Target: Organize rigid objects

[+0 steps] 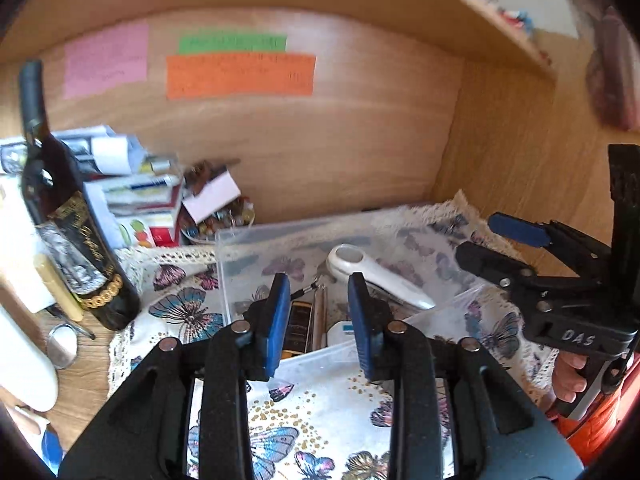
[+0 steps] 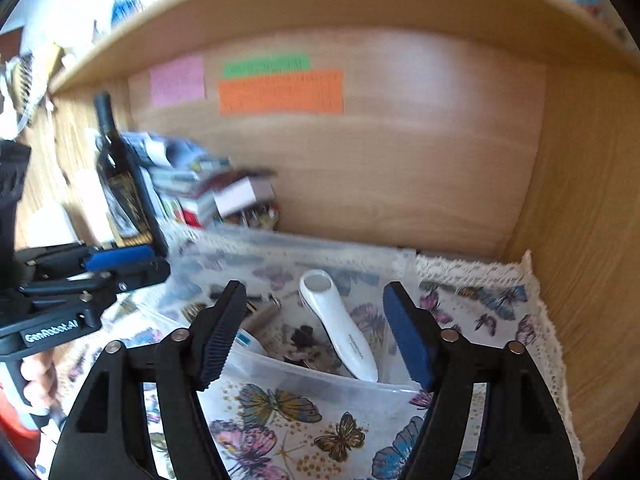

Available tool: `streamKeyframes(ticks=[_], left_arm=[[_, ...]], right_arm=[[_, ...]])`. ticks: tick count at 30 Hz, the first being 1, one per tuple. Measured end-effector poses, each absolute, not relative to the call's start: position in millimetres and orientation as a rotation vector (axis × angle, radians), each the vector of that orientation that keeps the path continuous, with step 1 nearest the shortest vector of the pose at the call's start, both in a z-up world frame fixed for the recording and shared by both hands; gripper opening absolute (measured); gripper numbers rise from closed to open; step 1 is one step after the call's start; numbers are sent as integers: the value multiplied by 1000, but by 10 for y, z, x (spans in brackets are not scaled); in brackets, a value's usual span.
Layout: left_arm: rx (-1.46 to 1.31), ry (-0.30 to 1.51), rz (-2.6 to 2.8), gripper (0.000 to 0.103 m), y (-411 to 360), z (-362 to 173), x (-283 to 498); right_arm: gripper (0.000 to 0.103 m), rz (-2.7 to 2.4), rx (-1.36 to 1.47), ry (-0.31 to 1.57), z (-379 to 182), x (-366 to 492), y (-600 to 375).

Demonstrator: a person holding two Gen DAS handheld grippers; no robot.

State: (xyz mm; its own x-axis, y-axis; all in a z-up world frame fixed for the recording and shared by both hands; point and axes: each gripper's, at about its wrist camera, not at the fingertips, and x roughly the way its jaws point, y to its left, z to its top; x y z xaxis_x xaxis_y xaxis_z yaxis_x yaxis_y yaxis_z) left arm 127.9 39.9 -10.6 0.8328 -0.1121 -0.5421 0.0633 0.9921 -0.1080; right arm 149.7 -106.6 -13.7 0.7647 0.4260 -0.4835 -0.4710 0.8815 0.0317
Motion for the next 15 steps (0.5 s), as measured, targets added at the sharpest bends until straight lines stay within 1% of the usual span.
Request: streamKeyframes(ticks=[2, 3, 4, 5, 6, 7, 9, 10, 12, 13, 15], left_arm=[[-86, 554, -90, 34, 374, -35, 1175], [-86, 536, -89, 37, 357, 7, 1096], [-86, 524, -87, 39, 347, 30, 1052], [-87, 510, -83, 43, 336, 57, 996], [-85, 494, -80, 48, 320, 86, 933], [-83, 479, -76, 52, 301, 111, 873], [-79, 445, -58, 66, 270, 154, 738], [-77, 432, -53, 69, 254, 164, 700], [-71, 404, -41, 80, 228, 189, 607], [-70, 395, -37, 82, 214, 199, 564], [-69, 382, -36, 87, 195, 211, 495]], right_arm=[[72, 494, -81, 459, -23, 1338, -1123], [77, 495, -76, 442, 12, 1277, -1139], [80, 496, -71, 426, 44, 1220, -1159], [83, 496, -63, 407, 77, 1154, -1183], [84, 499, -58, 392, 104, 1100, -1204], [84, 502, -53, 382, 124, 1050, -1223], [85, 503, -43, 365, 151, 957, -1259], [86, 499, -38, 358, 155, 920, -1278], [94, 492, -30, 345, 150, 887, -1294], [98, 487, -26, 337, 152, 863, -1305], [102, 478, -24, 324, 156, 810, -1327]])
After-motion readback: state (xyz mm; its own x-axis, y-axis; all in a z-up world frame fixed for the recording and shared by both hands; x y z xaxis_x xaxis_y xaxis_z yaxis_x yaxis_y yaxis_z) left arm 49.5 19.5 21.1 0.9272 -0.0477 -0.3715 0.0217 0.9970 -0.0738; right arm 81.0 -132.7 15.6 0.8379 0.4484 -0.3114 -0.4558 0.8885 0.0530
